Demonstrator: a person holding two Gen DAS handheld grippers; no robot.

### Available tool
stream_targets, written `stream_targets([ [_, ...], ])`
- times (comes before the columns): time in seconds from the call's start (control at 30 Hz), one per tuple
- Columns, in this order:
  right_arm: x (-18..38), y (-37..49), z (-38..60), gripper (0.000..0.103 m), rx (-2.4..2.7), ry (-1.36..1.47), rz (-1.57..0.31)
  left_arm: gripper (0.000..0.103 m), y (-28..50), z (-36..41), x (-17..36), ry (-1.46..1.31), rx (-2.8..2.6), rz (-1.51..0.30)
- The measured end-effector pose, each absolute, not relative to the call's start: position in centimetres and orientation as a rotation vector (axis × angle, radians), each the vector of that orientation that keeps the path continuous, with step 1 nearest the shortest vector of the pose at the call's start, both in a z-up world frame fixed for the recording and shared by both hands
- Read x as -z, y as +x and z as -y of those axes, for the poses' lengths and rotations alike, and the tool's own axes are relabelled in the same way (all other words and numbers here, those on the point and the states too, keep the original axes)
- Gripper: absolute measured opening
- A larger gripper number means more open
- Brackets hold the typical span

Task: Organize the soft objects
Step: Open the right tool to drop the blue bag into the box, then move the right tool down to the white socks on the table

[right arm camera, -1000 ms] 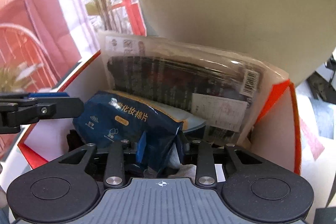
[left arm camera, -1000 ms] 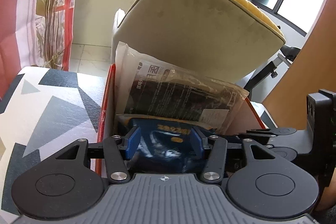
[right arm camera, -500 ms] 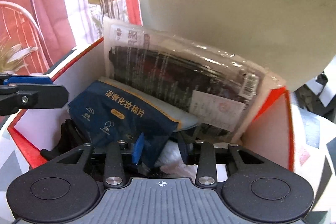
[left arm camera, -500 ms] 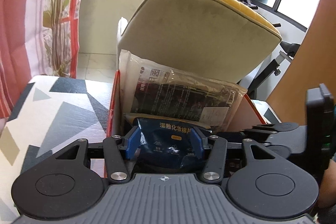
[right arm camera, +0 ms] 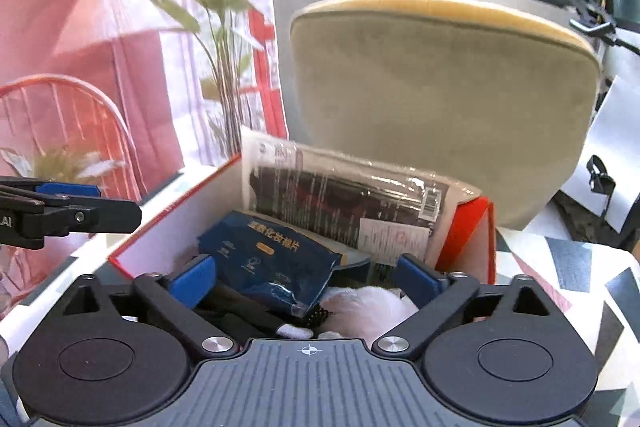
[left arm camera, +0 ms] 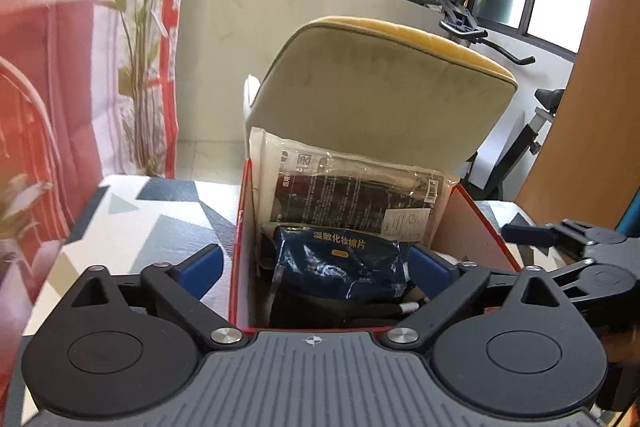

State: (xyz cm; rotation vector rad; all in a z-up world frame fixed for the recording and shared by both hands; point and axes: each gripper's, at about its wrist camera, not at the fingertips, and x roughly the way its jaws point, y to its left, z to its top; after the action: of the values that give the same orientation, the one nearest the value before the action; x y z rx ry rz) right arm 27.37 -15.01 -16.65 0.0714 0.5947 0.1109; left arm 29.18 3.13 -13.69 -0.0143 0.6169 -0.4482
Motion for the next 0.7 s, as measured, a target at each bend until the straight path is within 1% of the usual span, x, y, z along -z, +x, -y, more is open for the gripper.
stream_targets([
  [0.17,16.0,24.0,15.0,0.102,-0.096,0.086,-0.524,0.103,26.2,-3.2,13.7,0.045,0.428,-0.567],
  [0.33,16.8,20.8,15.4,0.103,-0.08,0.123,-0.474,0.103,23.2,-3.9,14.5,0.071,0.41,-0.545],
  [0.57,19.5,16.6,15.3,0.103,-0.045,0.14,-0.453,0.103,19.8,-5.0,17.4,0.061,0.395,-0.58],
  [0.7,22.0,14.2,14.8,0.103,-0.057,0.152,-0.495,0.103,19.0,-5.4,19.7,0.052,0.383,-0.644],
])
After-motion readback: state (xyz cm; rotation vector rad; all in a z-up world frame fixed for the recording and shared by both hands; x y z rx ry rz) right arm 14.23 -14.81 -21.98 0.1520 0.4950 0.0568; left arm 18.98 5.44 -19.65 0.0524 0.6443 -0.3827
